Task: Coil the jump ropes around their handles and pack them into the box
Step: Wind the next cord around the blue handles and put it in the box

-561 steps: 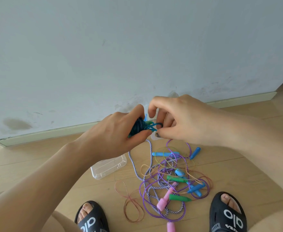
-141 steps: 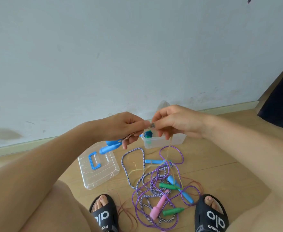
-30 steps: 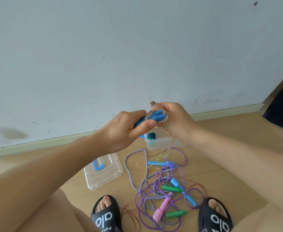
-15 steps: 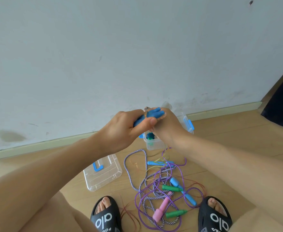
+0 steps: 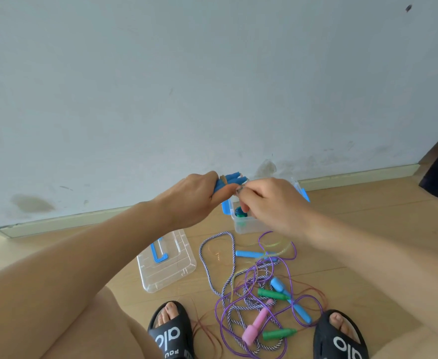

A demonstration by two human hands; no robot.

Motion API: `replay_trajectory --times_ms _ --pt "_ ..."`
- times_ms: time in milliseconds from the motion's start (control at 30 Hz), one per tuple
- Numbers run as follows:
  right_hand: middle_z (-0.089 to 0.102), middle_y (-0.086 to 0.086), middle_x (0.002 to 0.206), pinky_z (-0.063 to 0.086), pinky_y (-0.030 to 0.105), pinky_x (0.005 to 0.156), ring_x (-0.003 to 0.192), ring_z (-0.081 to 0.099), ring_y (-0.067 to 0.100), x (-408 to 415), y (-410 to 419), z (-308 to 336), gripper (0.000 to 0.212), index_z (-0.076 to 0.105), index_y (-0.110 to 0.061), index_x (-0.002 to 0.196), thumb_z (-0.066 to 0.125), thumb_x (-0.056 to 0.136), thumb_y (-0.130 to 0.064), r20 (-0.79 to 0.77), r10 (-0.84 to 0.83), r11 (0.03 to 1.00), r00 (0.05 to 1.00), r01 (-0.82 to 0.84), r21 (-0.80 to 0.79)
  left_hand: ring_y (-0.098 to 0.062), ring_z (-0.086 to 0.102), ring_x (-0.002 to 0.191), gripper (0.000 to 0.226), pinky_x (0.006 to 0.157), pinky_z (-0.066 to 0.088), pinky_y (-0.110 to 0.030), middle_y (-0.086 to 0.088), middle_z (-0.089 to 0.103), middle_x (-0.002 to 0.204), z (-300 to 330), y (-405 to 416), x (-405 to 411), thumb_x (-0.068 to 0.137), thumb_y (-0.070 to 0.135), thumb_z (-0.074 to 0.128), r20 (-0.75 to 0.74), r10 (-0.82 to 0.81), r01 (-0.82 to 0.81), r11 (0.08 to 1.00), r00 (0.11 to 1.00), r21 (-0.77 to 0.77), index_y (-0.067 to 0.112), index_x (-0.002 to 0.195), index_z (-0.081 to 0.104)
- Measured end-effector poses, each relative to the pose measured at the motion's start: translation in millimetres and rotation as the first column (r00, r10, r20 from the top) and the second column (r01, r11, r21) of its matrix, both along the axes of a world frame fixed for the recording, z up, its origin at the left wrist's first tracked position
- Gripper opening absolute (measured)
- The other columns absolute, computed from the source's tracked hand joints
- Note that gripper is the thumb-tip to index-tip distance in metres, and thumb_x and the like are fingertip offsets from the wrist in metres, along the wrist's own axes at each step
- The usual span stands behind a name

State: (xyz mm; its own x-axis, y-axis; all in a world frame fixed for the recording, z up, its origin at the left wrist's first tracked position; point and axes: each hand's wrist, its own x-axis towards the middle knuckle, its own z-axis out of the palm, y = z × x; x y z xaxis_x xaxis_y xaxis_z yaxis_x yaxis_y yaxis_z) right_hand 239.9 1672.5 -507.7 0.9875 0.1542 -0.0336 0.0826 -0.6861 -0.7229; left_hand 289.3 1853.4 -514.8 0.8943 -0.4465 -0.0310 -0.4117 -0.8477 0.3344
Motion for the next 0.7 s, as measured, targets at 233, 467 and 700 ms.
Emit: replay_trajectory --times_ms 233,467,700 --pt "0.041 -0.007 0.045 0.030 0.023 0.047 0.045 0.035 0.009 4 -11 17 0.042 0.055 -0.006 0.064 0.047 0.097 -0.029 0.094 0.059 0.997 0.994 -0.055 -0.049 -0.017 0.046 0.058 0.049 0.050 0.030 -0.028 0.001 0.048 0.067 7 9 -3 0.094 0.067 0.030 -0.019 -0.179 0.179 0.958 0.984 0.223 0.020 0.086 0.038" --pt "0.021 -0.004 0.052 0.020 0.029 0.049 0.051 0.020 0.013 18 -10 26 0.055 0.025 -0.017 0.059 0.049 0.100 -0.044 0.259 0.084 0.996 0.962 -0.081 -0.023 -0.020 0.050 0.064 0.053 0.061 0.041 -0.036 0.002 0.051 0.072 14 -14 -23 0.090 0.070 0.030 -0.013 -0.385 0.379 0.900 0.923 0.215 0.018 0.095 0.041" --pt "0.026 0.004 0.057 0.018 0.027 0.048 0.052 0.020 0.015 29 -15 26 0.054 0.027 -0.014 0.061 0.048 0.102 -0.041 0.265 -0.017 0.998 0.964 0.001 0.063 -0.017 0.048 0.062 0.056 0.061 0.043 -0.039 0.004 0.048 0.068 21 -10 -22 0.084 0.074 0.023 0.006 -0.370 0.364 0.917 0.929 0.165 0.021 0.088 0.037"
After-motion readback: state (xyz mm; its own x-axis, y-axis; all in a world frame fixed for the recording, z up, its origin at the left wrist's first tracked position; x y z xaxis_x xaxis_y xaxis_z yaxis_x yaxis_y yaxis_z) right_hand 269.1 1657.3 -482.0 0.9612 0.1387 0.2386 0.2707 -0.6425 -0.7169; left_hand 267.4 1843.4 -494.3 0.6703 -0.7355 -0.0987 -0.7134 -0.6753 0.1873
